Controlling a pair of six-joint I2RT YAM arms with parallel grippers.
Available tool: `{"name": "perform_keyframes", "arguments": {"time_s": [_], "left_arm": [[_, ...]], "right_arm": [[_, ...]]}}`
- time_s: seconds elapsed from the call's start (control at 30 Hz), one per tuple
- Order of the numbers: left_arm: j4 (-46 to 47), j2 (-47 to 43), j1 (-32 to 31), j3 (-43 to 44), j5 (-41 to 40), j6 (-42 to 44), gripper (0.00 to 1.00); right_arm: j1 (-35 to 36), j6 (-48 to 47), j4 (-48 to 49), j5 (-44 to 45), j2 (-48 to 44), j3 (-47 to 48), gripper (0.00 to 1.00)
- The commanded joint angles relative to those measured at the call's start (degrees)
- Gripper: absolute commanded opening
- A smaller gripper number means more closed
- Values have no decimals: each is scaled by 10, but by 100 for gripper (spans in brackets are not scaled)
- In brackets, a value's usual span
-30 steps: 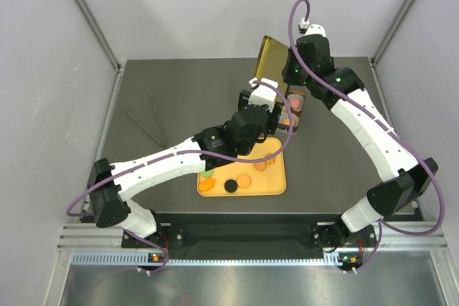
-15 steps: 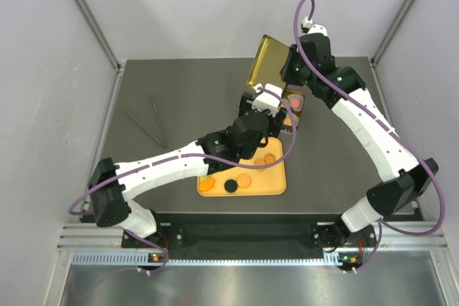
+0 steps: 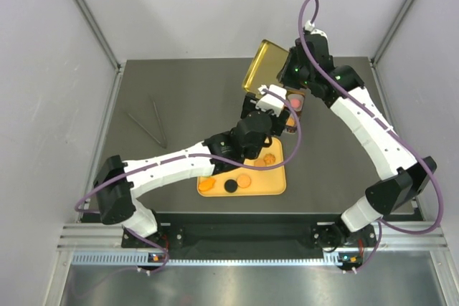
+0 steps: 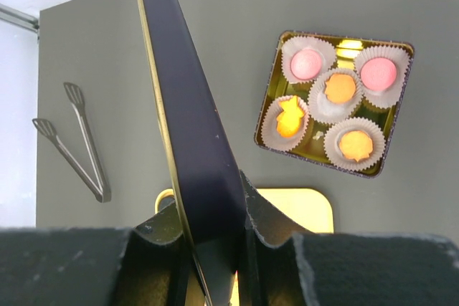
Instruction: Pack the cookies
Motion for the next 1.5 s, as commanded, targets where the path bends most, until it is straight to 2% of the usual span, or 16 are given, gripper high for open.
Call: {"name": "perform_keyframes", "arguments": {"time_s": [0.0, 0.17, 0.23, 0.27, 0.3, 0.33, 0.43, 0.6, 0.73, 0.83, 0.87, 0.93, 1.1, 1.2, 1.33, 1.47], "left_arm": [[29, -43, 0, -1, -26, 3, 76], [-43, -129, 39, -26, 23, -98, 76], [-95, -159, 69, -32, 97, -148, 74], [-106, -169, 121, -37, 134, -210, 74], [-113, -188, 155, -54, 247, -247, 73], [-105, -193, 219, -65, 289, -307, 73], [-90, -197, 278, -81, 397, -373, 72], [-71, -180, 301, -70, 453, -414, 72], [-105, -173, 293, -37, 461, -324, 72], [-134, -159, 229, -2, 422, -244, 72], [-151, -156, 203, 10, 341, -220, 72], [-161, -148, 140, 22, 283, -166, 72], [-157, -119, 73, 33, 183, -108, 72], [-122, -101, 36, 29, 97, -61, 72], [-81, -69, 19, 39, 37, -15, 72], [-61, -28, 14, 63, 19, 24, 72]], "right_arm": [[-5, -7, 12, -7, -4, 40, 0], [-15, -28, 47, -35, -25, 6, 0], [-21, -28, 62, -61, -34, -12, 0], [-23, -27, 77, -70, -42, -16, 0], [-26, -28, 83, -83, -47, -23, 0], [-26, -28, 90, -87, -55, -28, 0], [-26, -27, 112, -104, -69, -41, 0], [-27, -20, 148, -122, -88, -68, 0], [-36, -23, 109, -118, -78, -44, 0], [-37, -12, 98, -97, -68, -35, 0], [-37, -9, 94, -96, -63, -30, 0], [-37, 0, 82, -99, -47, -13, 0], [-36, 17, 69, -92, -31, 7, 0], [-35, 32, 47, -89, -15, 24, 0], [-33, 55, 25, -88, -6, 38, 0], [-27, 66, 18, -79, -8, 41, 0]]}}
